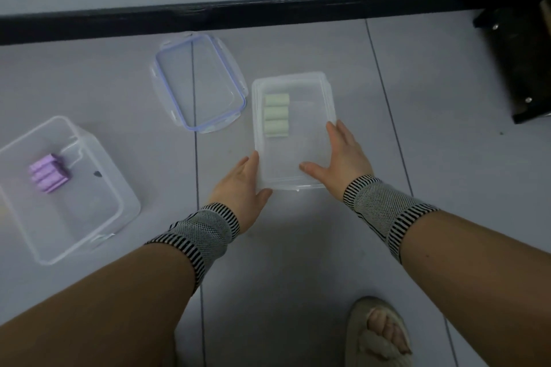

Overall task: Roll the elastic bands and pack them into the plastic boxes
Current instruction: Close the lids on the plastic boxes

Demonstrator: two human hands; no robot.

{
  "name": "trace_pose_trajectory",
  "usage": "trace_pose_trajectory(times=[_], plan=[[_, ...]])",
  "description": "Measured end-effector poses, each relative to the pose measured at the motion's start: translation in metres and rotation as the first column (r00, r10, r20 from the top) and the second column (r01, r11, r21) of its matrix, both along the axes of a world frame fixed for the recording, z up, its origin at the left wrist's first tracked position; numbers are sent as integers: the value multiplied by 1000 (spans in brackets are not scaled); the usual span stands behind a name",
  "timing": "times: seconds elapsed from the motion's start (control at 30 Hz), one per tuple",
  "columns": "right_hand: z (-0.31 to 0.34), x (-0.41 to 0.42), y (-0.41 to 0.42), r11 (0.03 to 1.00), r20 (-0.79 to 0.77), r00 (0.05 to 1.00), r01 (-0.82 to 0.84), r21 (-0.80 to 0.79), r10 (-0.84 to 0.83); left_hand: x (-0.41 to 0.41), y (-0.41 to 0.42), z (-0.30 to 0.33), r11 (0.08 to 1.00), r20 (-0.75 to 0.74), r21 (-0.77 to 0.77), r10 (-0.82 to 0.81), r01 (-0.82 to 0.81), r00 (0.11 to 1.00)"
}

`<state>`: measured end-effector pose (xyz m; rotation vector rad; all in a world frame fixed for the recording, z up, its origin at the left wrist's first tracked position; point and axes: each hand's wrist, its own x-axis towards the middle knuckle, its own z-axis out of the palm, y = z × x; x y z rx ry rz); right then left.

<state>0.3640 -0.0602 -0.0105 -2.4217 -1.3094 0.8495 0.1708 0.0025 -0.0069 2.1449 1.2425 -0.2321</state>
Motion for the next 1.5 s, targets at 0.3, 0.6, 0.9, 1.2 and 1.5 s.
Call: trace_pose_trajectory(times=[0.3, 0.6, 0.9, 1.2, 1.5], plan=[[-6, 4, -6, 999, 12, 999, 38, -36, -37, 7, 0, 2, 1000, -1, 11, -25, 25, 1000], [-15, 2, -6, 997, 8, 1000, 31, -68, -30, 8, -3, -3, 999, -34, 43, -8, 10, 999], [-21, 0, -7, 998, 15, 1000, 22, -66, -21, 10, -4, -4, 998, -54, 56, 35, -32, 998], [-19, -1, -4, 997, 15, 999, 30, -67, -29, 15, 3, -16, 966, 85, -19, 257, -256, 963], [-13, 13, 20, 998, 246, 968, 31, 49, -42, 32, 42, -6, 916, 36, 402, 0, -14, 999]])
